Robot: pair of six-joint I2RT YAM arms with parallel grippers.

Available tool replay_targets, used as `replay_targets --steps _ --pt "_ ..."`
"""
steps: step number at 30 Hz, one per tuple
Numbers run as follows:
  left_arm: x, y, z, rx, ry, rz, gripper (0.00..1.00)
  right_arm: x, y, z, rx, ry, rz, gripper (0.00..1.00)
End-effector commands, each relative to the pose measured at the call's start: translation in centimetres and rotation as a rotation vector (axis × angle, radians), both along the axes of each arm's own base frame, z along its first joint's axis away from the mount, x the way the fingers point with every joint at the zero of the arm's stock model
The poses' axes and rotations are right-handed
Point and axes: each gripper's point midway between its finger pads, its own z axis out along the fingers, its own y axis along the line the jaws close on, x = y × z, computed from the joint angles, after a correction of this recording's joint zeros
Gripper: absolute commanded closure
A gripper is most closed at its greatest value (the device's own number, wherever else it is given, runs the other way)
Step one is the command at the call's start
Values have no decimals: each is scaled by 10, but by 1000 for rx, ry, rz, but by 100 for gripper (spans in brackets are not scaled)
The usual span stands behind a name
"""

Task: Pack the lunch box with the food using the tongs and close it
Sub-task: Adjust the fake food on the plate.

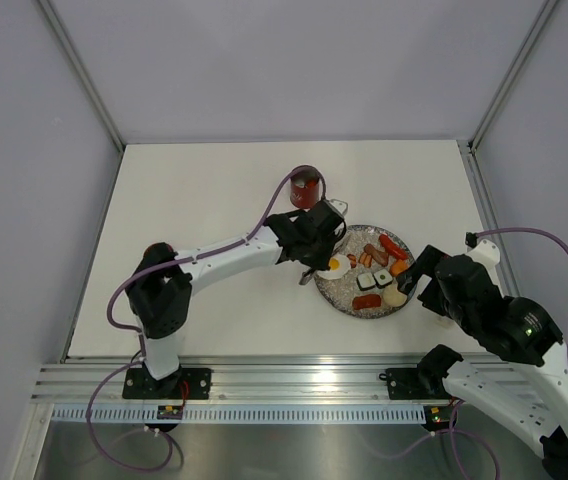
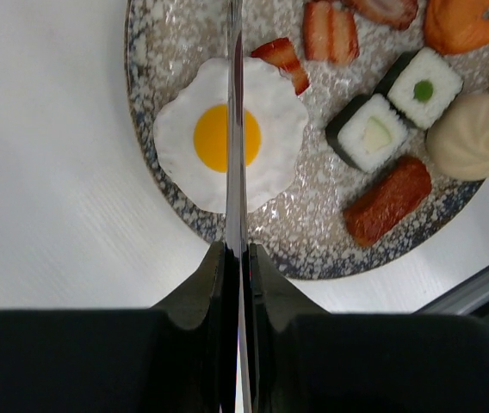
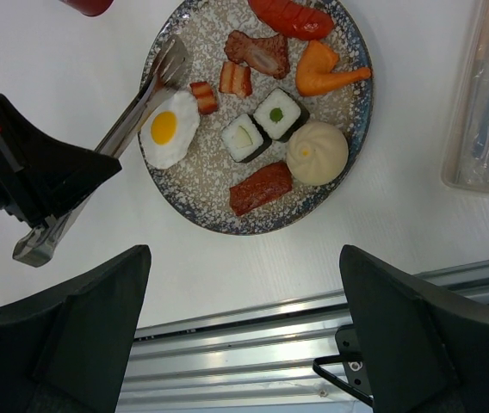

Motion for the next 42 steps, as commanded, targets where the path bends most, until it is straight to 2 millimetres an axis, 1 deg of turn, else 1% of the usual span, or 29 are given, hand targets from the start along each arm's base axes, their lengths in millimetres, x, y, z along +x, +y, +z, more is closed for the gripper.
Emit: replay_targets --steps 1,2,3,5,8,12,16,18,19,22,26,27,30,34,42 --pt "-19 17 15 -9 28 18 100 -2 1 -3 13 12 -7 1" --pt "-23 21 11 0 40 17 100 -2 2 -2 15 12 -4 0" --pt "-26 23 16 -8 38 17 100 -2 2 -3 15 15 -4 0" --pt "-32 27 15 -4 48 14 100 -2 3 -3 19 14 -2 0" --pt "-36 27 22 -14 38 7 100 -1 4 -3 21 13 0 1" --pt "-34 21 36 -40 -5 -6 100 0 7 -3 24 15 9 1" --pt "-32 11 57 -72 -58 -2 100 0 7 0 27 10 10 1" --pt "-32 8 63 -89 -67 17 94 -1 5 0 24 7 4 1" --pt "-33 6 65 -95 -67 24 86 0 5 0 24 5 4 1" --pt "-36 3 68 -105 -78 49 81 -1 4 0 21 6 4 0" --pt "-32 6 71 -115 -91 104 74 -2 3 -2 13 19 6 1" --pt "-32 6 74 -130 -93 117 69 -3 3 -2 13 19 5 0" --pt "-32 2 80 -158 -94 124 61 -4 1 -1 7 15 9 1" --pt "-35 -8 75 -172 -62 112 57 -4 2 -1 6 16 9 1" --pt "-41 -23 62 -169 -22 100 56 -5 1 -4 10 18 5 1"
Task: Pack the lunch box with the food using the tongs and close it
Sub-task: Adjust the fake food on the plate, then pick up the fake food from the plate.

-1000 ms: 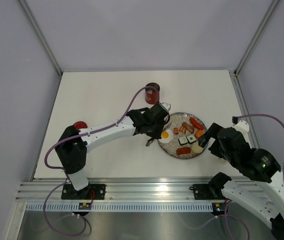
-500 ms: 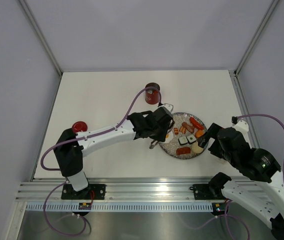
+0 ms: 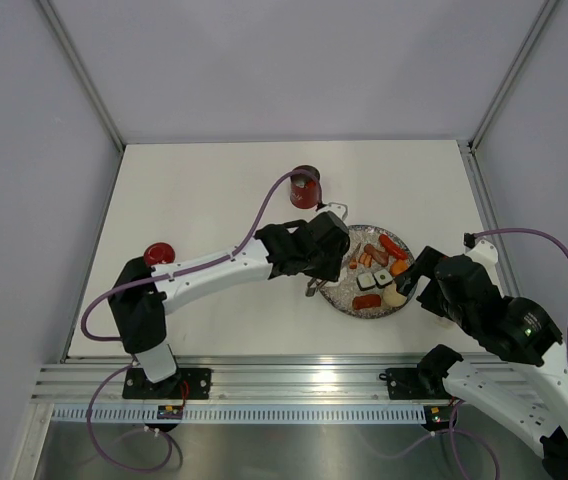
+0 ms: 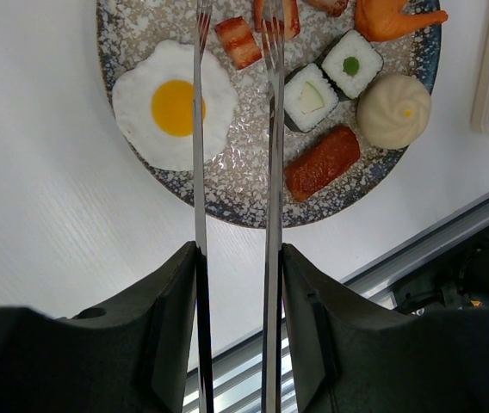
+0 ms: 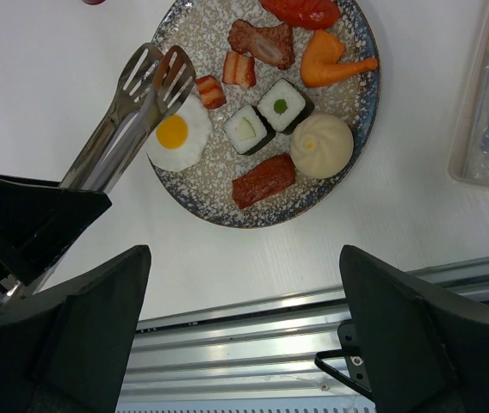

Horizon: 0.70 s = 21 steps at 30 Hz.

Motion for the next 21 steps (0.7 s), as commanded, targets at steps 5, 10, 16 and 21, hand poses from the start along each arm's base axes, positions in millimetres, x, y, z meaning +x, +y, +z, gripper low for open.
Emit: replay_targets --steps 5,10,16,21 --pt "4 -32 5 -85 15 6 56 -3 -4 -3 -3 8 -13 1" --pt "1 -34 -6 -60 34 19 52 -4 -5 -3 -4 6 -18 1" --pt "-1 -33 -14 -45 43 36 53 -5 -6 -4 -5 5 -19 1" --pt "-1 -32 -19 -28 46 43 62 -5 -7 -4 -5 6 -20 1"
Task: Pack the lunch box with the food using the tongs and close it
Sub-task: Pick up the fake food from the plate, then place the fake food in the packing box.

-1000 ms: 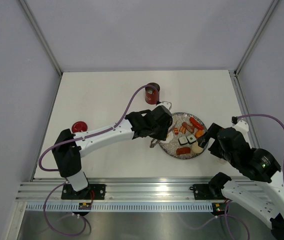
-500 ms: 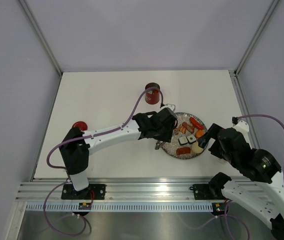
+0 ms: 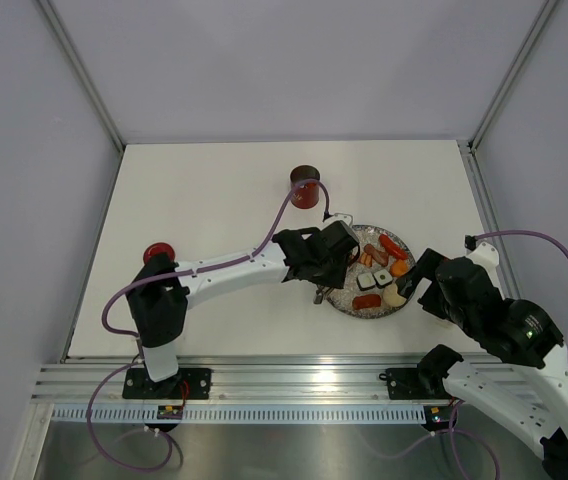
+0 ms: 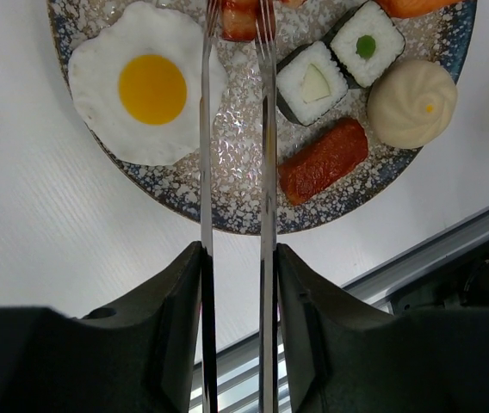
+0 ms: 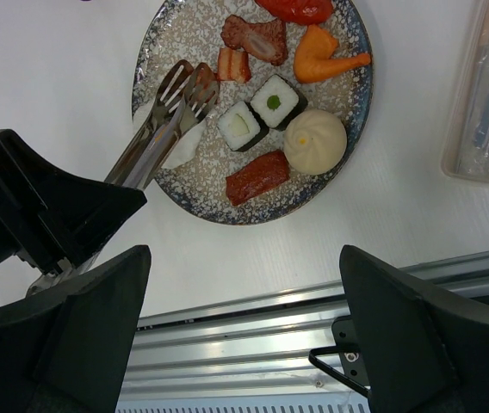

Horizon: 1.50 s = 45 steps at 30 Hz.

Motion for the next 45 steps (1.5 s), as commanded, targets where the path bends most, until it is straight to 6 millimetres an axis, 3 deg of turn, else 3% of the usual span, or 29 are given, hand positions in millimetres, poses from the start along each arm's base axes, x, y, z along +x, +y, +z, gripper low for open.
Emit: replay_targets --steps 1,4,8,11,12,14,15,19,23,25,26,28,29,33,45 --pt "7 -14 16 -52 -33 17 64 -1 -4 -1 1 -2 -20 1" --pt "7 -10 17 -37 -40 20 70 -2 -4 -1 2 -2 -21 1" --pt "10 -6 35 -46 -74 16 83 -3 -5 -1 4 -2 -22 1" --pt "10 -3 59 -69 -114 -13 91 -4 -5 -1 2 -2 -23 1" --pt "12 -3 76 -98 -137 -16 92 -3 -5 -1 4 -3 -25 1" --pt "13 2 93 -94 -166 -37 92 -4 -6 -1 1 -4 -27 1" --pt "20 2 111 -117 -196 -30 92 -3 -7 -1 -4 -4 -29 0" --pt "45 22 144 -114 -260 -8 92 -3 -9 1 -17 -2 -33 1" --pt "95 52 161 -120 -295 71 91 -2 -10 6 -13 -13 -35 0" --pt "110 58 171 -144 -303 84 91 -2 -9 9 -14 -17 -35 0" --pt "126 66 168 -134 -301 109 91 -2 -10 9 -20 -15 -32 0" --pt "138 70 168 -132 -295 115 91 -2 -10 10 -23 -13 -32 0" --pt "148 74 177 -139 -313 127 91 -1 -10 10 -26 -14 -30 0" --pt "172 77 163 -104 -296 151 91 -1 -9 9 -30 -8 -31 0" --pt "207 90 118 -50 -238 191 90 4 -1 6 -27 3 -12 0"
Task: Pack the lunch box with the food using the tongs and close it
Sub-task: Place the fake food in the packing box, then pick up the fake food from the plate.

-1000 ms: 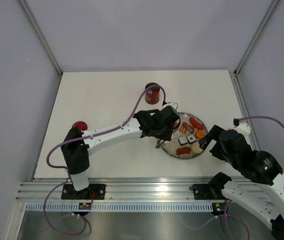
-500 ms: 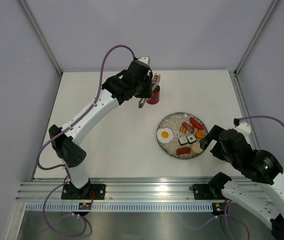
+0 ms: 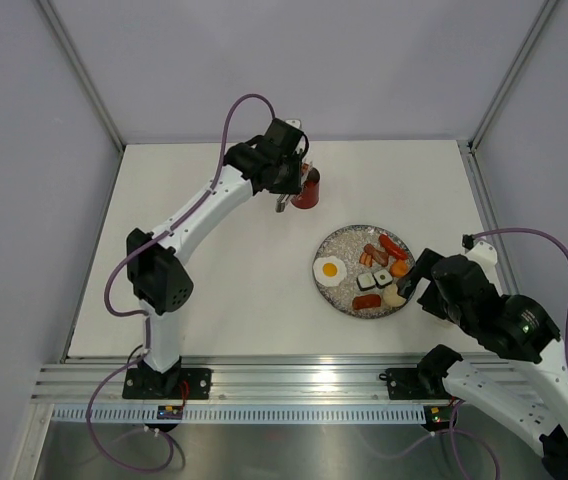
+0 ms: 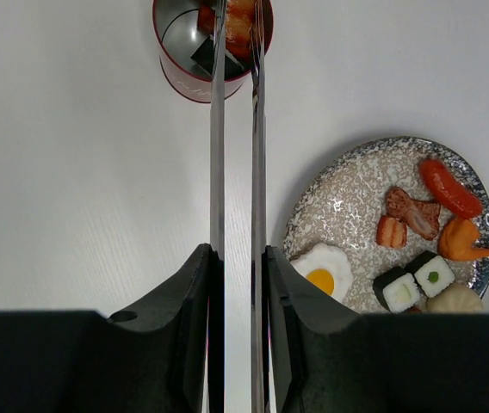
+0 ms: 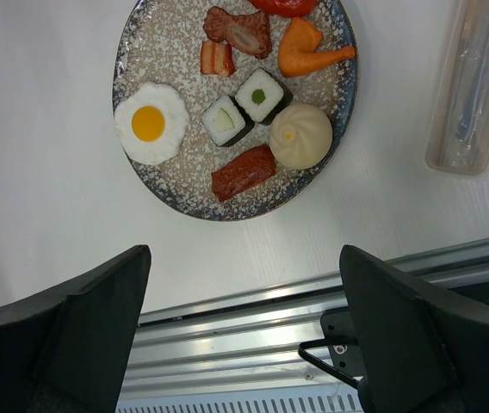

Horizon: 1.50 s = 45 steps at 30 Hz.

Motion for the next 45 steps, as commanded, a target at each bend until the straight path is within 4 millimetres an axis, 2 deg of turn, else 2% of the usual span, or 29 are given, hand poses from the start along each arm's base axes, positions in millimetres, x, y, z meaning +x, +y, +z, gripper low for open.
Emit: replay_targets --steps 1,7,11,12,15,18,25,26,28,30,32,33,36,37,41,42,44,45 --pt "16 -6 15 -51 -57 -20 90 6 2 9 2 -31 0 0" --pt "27 -6 -9 -24 -18 -16 90 7 3 9 -3 -26 1 0" --pt "30 -3 -18 -7 -4 -13 80 6 2 8 3 -28 -5 1" --pt "30 -2 -18 -6 -5 -12 71 6 2 7 3 -26 -2 1" --pt "29 -1 -16 -3 -10 -13 59 5 2 5 3 -21 -1 1" --pt "28 0 -11 -5 -17 -14 56 5 2 5 5 -19 -4 1" --pt "24 2 10 -31 -62 -26 58 4 2 7 9 -22 -8 1" --pt "25 1 23 -53 -98 -32 59 4 2 7 12 -22 -6 1" --pt "22 3 35 -55 -136 -43 63 3 3 8 16 -19 -4 1" --pt "17 6 61 -71 -197 -50 68 4 2 10 17 -25 -5 1" --pt "8 7 77 -66 -240 -65 73 4 1 11 14 -31 -10 0" --pt "1 8 92 -77 -269 -76 73 4 0 11 14 -32 -16 1" --pt "-22 0 104 -63 -289 -141 74 5 -1 9 8 -28 -24 1" --pt "-34 -10 104 -68 -280 -186 74 5 0 9 10 -27 -26 1" --pt "-73 -30 84 -33 -221 -313 71 5 0 9 20 -29 -26 0" --pt "-82 -33 71 -19 -191 -340 69 4 0 11 24 -33 -26 1" --pt "-104 -46 61 -18 -164 -405 67 3 -1 11 20 -32 -25 1" --pt "-119 -53 49 -10 -136 -448 65 3 -2 10 14 -27 -28 1"
